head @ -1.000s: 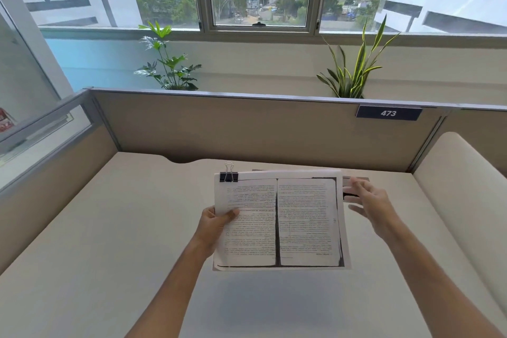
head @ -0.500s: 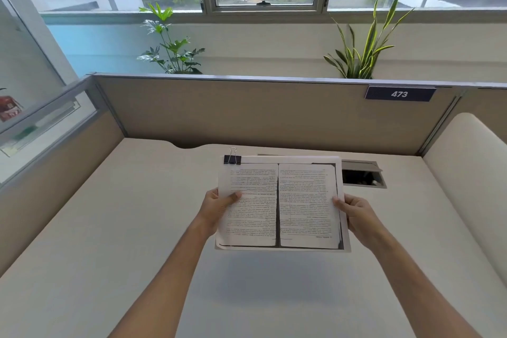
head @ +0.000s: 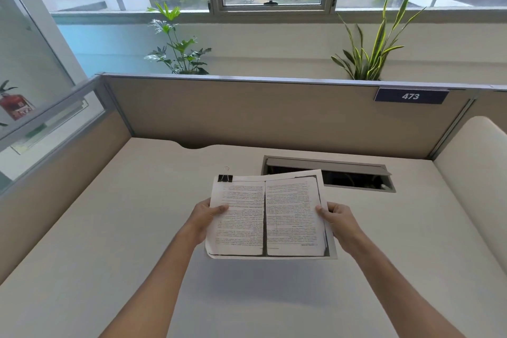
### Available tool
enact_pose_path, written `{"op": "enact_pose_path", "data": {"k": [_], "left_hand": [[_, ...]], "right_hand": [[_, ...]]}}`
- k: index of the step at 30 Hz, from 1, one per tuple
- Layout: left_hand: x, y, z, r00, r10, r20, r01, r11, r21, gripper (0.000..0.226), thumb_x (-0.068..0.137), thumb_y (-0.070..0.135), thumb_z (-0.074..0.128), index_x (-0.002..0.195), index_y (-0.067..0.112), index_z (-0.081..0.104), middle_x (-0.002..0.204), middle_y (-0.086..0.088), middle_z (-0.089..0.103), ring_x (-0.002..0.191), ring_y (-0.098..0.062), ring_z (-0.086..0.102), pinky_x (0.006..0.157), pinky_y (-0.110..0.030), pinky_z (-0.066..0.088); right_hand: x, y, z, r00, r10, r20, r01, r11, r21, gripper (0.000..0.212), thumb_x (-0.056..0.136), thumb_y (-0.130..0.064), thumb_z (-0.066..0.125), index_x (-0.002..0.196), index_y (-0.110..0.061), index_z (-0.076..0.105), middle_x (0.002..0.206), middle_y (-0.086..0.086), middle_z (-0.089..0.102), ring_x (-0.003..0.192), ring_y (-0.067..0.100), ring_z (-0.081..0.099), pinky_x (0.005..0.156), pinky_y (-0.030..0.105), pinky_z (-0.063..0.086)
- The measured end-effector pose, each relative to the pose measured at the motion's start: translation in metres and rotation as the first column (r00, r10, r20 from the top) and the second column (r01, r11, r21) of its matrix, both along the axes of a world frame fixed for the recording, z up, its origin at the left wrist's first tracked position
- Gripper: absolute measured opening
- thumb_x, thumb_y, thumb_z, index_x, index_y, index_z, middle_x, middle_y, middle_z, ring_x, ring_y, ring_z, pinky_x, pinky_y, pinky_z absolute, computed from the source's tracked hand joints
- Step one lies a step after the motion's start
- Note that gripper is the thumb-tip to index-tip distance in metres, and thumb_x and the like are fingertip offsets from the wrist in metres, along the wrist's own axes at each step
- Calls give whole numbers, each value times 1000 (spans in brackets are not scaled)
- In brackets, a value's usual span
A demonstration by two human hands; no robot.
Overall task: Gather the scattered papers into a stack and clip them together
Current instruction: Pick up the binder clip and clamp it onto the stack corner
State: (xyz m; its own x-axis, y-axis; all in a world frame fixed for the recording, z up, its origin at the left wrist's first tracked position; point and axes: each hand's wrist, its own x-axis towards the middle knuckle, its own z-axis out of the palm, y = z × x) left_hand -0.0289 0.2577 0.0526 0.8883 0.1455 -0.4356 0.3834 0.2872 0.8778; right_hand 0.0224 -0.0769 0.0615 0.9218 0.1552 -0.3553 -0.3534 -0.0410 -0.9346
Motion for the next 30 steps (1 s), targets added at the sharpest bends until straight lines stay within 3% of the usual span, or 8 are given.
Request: {"op": "enact_pose_path", "data": {"k": [4, 11, 14, 20, 24, 30], "left_hand": [[9, 19, -3, 998, 57, -17, -57, 998, -1, 24, 81, -2, 70, 104, 4, 68, 102, -18, 76, 85, -34, 74, 68, -41, 61], [33, 53, -11, 979, 204, -31, -195, 965, 176, 16, 77, -3, 74, 87, 8, 69, 92, -15, 75, 75, -31, 72, 68, -38, 58], [45, 66, -16, 973, 228, -30, -215, 950, 228, 16, 79, -3, 72, 89, 8, 69, 94, -14, 74, 79, -32, 71, 70, -38, 58], [75, 89, -24, 962, 273, -14, -254, 912, 321, 14, 82, -1, 71, 88, 13, 71, 86, -4, 75, 70, -20, 73, 55, -27, 56], [91, 106, -35, 959, 280, -31, -253, 903, 348, 13, 85, -1, 68, 87, 11, 69, 89, -7, 74, 76, -24, 70, 64, -30, 55], [126, 139, -51, 950, 308, -50, -266, 882, 389, 12, 87, -3, 65, 93, 7, 69, 90, -9, 72, 75, -21, 69, 62, -28, 54]], "right_hand": [[7, 14, -7, 999, -3, -32, 3, 1000, -15, 19, 98, -11, 56, 100, 0, 72, 103, 17, 75, 91, 32, 73, 76, 39, 59], [26, 55, -24, 997, 52, -65, -57, 994, -89, 17, 97, -9, 57, 105, 1, 69, 103, 15, 75, 93, 30, 72, 79, 40, 59], [40, 70, -32, 996, 51, -72, -59, 992, -113, 14, 95, -3, 58, 103, 2, 69, 102, 17, 74, 90, 30, 72, 79, 40, 59], [80, 100, -50, 997, 46, -67, -56, 984, -168, 9, 88, 4, 64, 96, 5, 69, 101, 22, 73, 93, 37, 72, 86, 51, 58], [102, 123, -63, 996, 45, -83, -61, 978, -200, 8, 86, 3, 67, 93, 3, 70, 101, 20, 74, 92, 36, 72, 86, 52, 58], [135, 163, -80, 993, 21, -118, -46, 977, -211, 10, 82, 3, 69, 92, 4, 71, 99, 20, 74, 93, 37, 71, 86, 54, 57]]}}
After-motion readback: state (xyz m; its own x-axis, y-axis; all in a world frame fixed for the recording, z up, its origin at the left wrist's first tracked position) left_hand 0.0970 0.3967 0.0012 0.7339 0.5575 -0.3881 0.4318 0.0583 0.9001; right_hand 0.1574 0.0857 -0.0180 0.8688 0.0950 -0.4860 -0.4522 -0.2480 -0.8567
